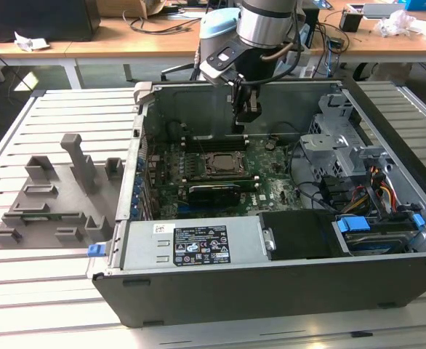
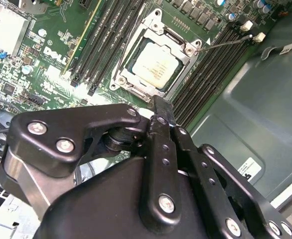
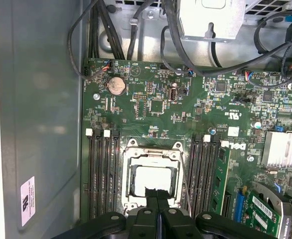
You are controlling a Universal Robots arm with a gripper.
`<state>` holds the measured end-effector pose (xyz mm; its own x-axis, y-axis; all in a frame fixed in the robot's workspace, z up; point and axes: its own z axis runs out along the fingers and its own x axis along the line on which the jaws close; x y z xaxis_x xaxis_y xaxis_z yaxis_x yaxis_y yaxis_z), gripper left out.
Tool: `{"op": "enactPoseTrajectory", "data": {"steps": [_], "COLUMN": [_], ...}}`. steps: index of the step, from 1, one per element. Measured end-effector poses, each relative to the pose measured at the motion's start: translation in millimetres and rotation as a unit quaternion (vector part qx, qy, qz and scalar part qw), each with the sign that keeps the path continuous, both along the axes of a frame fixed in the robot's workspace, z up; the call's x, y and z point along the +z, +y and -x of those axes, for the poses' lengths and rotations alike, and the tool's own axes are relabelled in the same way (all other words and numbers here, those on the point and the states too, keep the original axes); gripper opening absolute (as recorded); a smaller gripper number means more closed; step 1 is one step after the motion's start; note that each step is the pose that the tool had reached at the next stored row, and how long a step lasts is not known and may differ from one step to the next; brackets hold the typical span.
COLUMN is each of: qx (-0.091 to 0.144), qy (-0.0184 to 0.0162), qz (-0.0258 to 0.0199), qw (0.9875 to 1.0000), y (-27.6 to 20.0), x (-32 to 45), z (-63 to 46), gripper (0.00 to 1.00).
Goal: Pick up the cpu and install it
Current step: 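Install the first cpu locking lever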
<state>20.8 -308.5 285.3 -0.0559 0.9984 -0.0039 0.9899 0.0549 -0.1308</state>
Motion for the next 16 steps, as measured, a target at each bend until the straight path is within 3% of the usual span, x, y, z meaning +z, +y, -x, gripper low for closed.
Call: {"op": "enactPoseTrajectory", "data": {"steps": [6,9,10,11,15,16], "qx": [0.007,0.042,0.051,0.07,0.108,0.119], "qy": [0.0,0.0,0.0,0.0,0.0,0.0], "qz": [0.0001,0.0,0.0,0.0,0.0001,0.0], "qw": [1.0,0.9991,0.9987,0.9975,0.9942,0.9929], "y": [0.0,0.0,0.0,0.0,0.0,0.0], "x": [0.1,0.0,0.0,0.0,0.1,0.0], "z": [0.0,0.0,0.0,0.0,0.0,0.0], "gripper": [0.11,0.11,0.11,0.11,0.11,0.11]}}
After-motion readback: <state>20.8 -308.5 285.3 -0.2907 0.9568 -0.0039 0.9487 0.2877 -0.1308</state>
